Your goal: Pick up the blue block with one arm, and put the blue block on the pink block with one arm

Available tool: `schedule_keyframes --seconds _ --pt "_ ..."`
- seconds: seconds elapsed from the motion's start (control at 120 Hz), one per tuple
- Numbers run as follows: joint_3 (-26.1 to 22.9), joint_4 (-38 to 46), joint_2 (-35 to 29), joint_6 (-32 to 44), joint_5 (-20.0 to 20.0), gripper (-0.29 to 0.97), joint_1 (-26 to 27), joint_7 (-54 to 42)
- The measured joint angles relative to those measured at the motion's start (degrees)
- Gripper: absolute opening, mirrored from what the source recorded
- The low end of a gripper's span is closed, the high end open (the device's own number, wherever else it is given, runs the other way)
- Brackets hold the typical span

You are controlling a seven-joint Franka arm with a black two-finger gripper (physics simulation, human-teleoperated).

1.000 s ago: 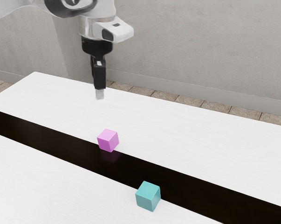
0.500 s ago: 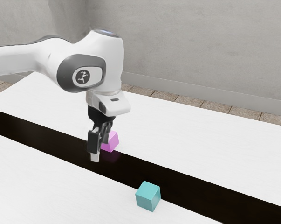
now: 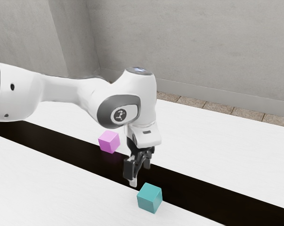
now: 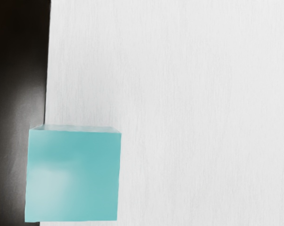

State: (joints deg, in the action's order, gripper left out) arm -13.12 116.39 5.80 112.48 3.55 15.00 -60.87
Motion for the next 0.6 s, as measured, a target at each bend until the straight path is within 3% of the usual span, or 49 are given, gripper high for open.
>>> schedule_keyframes --seconds 0.2,0.342,0.6 --pt "-0.1 0.0 4.5 4.5 0.4 0.68 0.2 -2.7" --pt "0.0 1.2 4.3 6.2 0.4 0.68 0.2 -4.1" --pt "-0.1 3.0 5.9 10.6 -2.8 0.68 0.5 -6.1"
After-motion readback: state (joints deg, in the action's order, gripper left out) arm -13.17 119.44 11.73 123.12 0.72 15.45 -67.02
